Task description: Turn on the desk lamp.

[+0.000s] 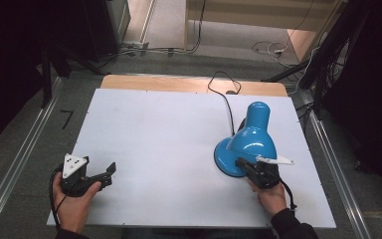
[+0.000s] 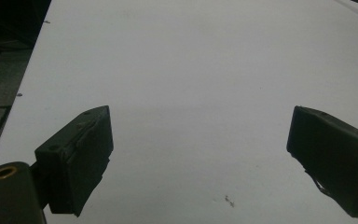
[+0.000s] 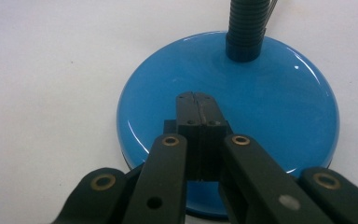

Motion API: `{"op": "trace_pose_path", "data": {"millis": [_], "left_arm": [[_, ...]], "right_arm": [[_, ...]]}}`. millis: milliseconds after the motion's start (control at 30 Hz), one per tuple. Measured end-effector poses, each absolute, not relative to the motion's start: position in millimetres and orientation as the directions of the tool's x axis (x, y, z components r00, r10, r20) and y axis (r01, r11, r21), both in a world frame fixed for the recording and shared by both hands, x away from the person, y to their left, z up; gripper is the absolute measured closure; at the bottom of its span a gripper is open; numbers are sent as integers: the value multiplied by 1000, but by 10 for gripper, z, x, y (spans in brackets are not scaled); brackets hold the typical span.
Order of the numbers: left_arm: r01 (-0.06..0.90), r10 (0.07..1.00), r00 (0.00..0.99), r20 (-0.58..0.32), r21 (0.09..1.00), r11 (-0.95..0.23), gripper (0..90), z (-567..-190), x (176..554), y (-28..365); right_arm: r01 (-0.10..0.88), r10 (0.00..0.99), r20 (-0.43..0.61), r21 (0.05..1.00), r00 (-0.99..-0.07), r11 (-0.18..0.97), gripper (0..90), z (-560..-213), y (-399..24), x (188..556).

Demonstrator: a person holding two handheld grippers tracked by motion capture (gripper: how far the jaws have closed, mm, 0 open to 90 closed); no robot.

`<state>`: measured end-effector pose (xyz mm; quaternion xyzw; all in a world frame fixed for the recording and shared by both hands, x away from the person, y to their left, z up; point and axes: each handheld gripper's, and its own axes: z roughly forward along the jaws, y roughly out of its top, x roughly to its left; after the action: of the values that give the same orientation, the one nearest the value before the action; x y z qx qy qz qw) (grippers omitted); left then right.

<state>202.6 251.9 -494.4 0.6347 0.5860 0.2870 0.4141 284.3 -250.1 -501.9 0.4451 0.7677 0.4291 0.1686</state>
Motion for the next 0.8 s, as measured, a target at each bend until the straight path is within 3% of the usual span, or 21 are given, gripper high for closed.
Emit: {"op": "trace_pose_path", "data": {"millis": [800], "left_arm": [[502, 982, 144, -120, 864, 32, 73, -4940, 2018, 2514]], "right_arm": [[499, 833, 41, 817, -551, 290, 882, -5035, -2431, 2739]]}}
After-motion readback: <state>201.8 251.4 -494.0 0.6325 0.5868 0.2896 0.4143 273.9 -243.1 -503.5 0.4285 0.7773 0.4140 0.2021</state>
